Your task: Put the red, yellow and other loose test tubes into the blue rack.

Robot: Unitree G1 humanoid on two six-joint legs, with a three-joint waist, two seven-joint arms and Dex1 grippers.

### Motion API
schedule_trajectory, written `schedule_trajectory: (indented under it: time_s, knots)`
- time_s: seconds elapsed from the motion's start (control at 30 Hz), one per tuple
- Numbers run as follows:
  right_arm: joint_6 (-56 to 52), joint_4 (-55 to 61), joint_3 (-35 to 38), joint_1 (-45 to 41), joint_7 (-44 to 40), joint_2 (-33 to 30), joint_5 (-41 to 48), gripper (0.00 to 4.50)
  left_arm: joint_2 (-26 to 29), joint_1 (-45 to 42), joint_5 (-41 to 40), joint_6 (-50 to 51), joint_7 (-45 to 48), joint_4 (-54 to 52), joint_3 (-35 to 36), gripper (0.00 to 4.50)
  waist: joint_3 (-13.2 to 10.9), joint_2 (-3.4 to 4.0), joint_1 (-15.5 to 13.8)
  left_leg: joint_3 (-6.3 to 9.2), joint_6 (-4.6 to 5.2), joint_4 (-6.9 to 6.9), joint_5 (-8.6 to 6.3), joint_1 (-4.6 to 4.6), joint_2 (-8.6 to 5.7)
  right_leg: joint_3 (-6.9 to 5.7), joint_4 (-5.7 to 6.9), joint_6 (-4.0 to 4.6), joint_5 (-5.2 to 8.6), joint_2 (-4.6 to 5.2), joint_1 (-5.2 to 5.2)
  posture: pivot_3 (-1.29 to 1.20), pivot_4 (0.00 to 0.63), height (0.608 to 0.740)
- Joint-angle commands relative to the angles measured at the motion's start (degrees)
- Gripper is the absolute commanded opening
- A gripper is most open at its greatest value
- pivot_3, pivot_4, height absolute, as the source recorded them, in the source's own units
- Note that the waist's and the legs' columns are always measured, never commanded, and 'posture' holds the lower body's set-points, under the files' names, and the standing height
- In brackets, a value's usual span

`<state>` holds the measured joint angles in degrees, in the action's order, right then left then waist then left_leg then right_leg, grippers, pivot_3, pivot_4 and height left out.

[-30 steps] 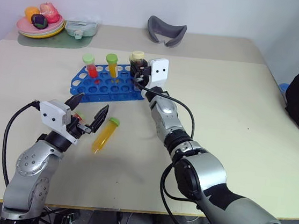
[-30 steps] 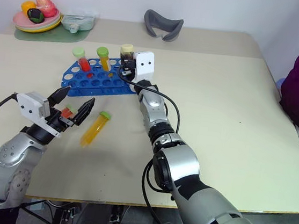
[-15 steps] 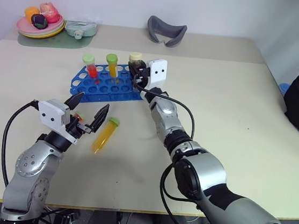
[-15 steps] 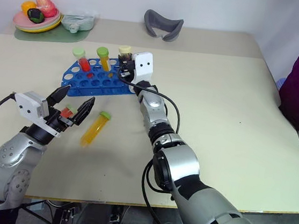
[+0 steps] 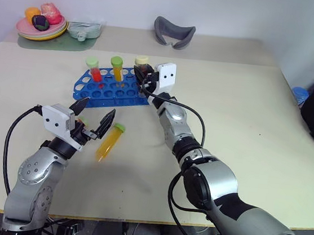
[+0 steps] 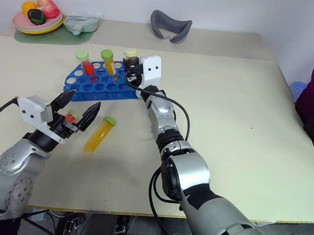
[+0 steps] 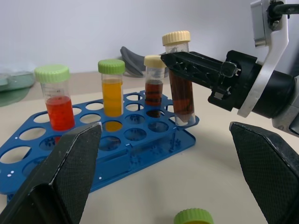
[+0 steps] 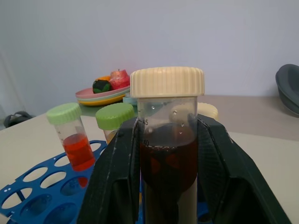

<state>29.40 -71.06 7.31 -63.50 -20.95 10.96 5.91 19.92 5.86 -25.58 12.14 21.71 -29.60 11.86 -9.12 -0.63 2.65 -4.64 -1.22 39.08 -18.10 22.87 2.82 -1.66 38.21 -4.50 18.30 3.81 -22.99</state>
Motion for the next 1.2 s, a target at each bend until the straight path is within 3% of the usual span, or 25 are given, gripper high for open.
schedule_trajectory:
  time_s: [0.03,0.2,0.3,0.4,0.5,0.6,0.7,0.8,0.9,1.2]
  knots:
    - [0.4,1.3,0.5,-0.2,-1.2,1.7,1.0,1.46,-0.1,-0.4,-0.3,-0.2,-0.2,-2.7,-0.2,4.5,0.0,0.0,0.0,0.0,0.0,0.0,0.0,0.0,0.0,0.0,0.0,0.0,0.0,0.0,0.0,0.0,0.15,0.735]
    - [-2.5,7.6,1.4,1.8,-7.6,-0.4,4.5,1.46,0.0,0.7,-0.6,-0.8,0.0,-2.7,0.7,4.5,0.0,0.0,-0.1,0.0,0.0,0.0,0.0,0.0,0.0,0.0,0.0,0.0,0.0,0.0,0.0,0.0,0.15,0.735]
    - [-10.0,18.4,-0.5,6.4,-11.6,-3.0,5.9,1.46,0.0,1.8,-0.7,-1.2,0.4,-2.8,1.1,4.5,0.0,0.0,-0.2,0.02,0.0,0.0,0.0,0.02,0.0,0.0,0.0,0.0,0.0,0.01,0.01,0.0,0.15,0.735]
    - [-26.7,39.3,-2.4,13.2,-13.6,-7.5,9.8,1.46,0.0,2.3,-0.8,-1.3,0.6,-2.7,1.0,4.5,0.0,0.01,-0.5,0.04,0.01,0.01,-0.01,0.04,-0.02,-0.01,0.0,0.0,0.0,0.05,0.02,0.0,0.15,0.735]
    - [-50.2,62.5,-4.3,18.7,-12.4,-16.7,13.0,1.46,-0.2,0.9,-0.9,-0.5,0.6,-2.3,0.1,4.5,0.0,0.03,-0.9,0.09,0.04,0.07,-0.02,0.16,-0.04,-0.05,-0.01,-0.01,-0.01,0.12,-0.04,0.0,0.15,0.735]
    - [-65.9,74.0,-4.3,20.5,-9.7,-22.2,16.6,1.46,-0.2,-0.1,-1.0,0.1,0.7,-2.1,-0.3,4.5,0.0,0.05,-0.8,0.09,0.05,0.07,-0.03,0.21,-0.05,-0.06,0.0,-0.01,-0.01,0.14,-0.12,0.0,0.15,0.735]
    - [-84.3,83.5,-7.5,22.7,-10.0,-32.5,17.7,1.46,-0.2,-1.9,-1.2,1.3,0.6,-1.6,-1.0,4.5,0.0,0.06,-0.3,0.08,0.06,0.0,-0.03,0.17,-0.01,-0.06,0.0,0.0,0.0,0.06,-0.13,0.0,0.15,0.735]
    - [-98.4,87.2,-12.1,22.7,-9.6,-40.6,17.7,1.46,-0.4,-3.6,-1.4,2.2,0.6,-1.1,-1.9,4.5,0.0,0.04,-0.4,0.07,0.18,0.03,-0.1,0.2,-0.03,-0.05,-0.03,0.0,0.0,0.07,-0.12,0.0,0.15,0.735]
    - [-107.2,87.8,-14.2,21.2,-10.2,-44.2,19.0,1.46,-0.7,-4.9,-1.7,2.9,0.6,-0.7,-2.6,4.5,0.0,0.04,-0.5,0.08,0.35,0.06,-0.19,0.2,-0.05,-0.05,-0.02,0.0,0.0,0.08,-0.13,0.0,0.15,0.735]
    - [-111.8,78.1,-22.6,13.2,-13.0,-46.5,18.2,1.46,-1.7,-6.2,-2.0,3.8,2.1,-0.3,-5.0,4.5,0.0,0.03,-0.5,0.08,0.31,0.07,-0.16,0.21,-0.04,-0.04,-0.04,0.0,0.0,-0.02,-0.14,0.0,0.15,0.735]
